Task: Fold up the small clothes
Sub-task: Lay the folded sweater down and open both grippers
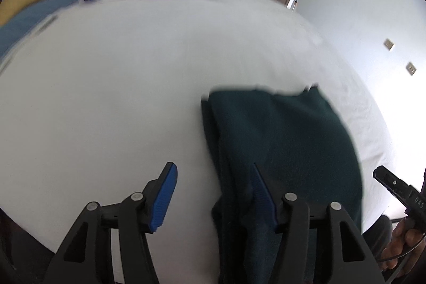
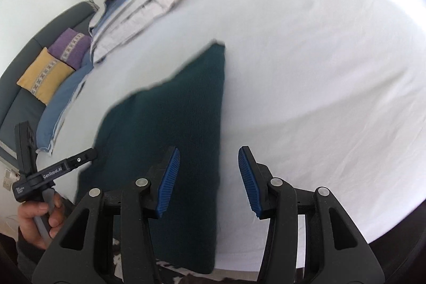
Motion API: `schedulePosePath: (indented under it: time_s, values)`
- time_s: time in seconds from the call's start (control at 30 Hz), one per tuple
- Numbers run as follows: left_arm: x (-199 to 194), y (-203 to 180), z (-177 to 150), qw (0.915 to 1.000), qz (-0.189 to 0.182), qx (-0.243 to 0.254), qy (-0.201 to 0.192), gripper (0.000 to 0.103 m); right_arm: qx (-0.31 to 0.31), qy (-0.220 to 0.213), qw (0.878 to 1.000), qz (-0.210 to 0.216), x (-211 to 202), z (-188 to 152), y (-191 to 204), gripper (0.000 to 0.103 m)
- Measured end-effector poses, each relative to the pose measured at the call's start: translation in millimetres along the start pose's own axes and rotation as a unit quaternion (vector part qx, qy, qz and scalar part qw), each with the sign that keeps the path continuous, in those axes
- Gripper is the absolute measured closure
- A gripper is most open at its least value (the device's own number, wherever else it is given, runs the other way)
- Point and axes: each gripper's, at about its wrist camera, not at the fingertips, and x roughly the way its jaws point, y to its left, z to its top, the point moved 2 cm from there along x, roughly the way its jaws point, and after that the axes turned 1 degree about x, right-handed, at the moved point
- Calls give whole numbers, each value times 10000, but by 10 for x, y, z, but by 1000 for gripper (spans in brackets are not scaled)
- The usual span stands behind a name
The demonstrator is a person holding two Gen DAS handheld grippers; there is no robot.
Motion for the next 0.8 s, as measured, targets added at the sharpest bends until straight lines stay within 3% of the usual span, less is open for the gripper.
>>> schedulePosePath:
  time_s: [0.1,0.23,0.33,0.43,0.53,0.57,0.6,0.63,0.7,0.8]
  values:
    - [-56,-180,165,9995,-205,177,-142,43,60,9,9989,463,26,170,109,59]
    - [351,-408,247,9984,-286,439,219,43,228,340,9929,1120,417,379,229,59]
    - [700,-385,204,9973,-203,335,625,44,564,726,9900,1071,819,428,149,62]
    - [768,-351,228,9974,-214,389,567,40,720,689,9903,973,1019,493,-12,78]
    - [796,-318,259,9972,-333,392,539,35,1108,692,9861,1022,1101,571,-227,82]
    - [816,-300,259,9974,-325,404,496,31,1170,696,9859,969,1113,588,-281,83]
    - [838,-275,244,9977,-212,410,495,19,1212,696,9856,954,1121,603,-321,83]
    - [883,-222,209,9975,-190,311,610,16,1257,684,9853,935,1077,614,-353,83]
    - [873,-53,179,9966,-558,-136,590,18,1205,604,9871,860,978,593,-373,80]
    - [703,48,168,9958,-640,-335,554,27,1040,518,9880,1016,641,545,-328,76]
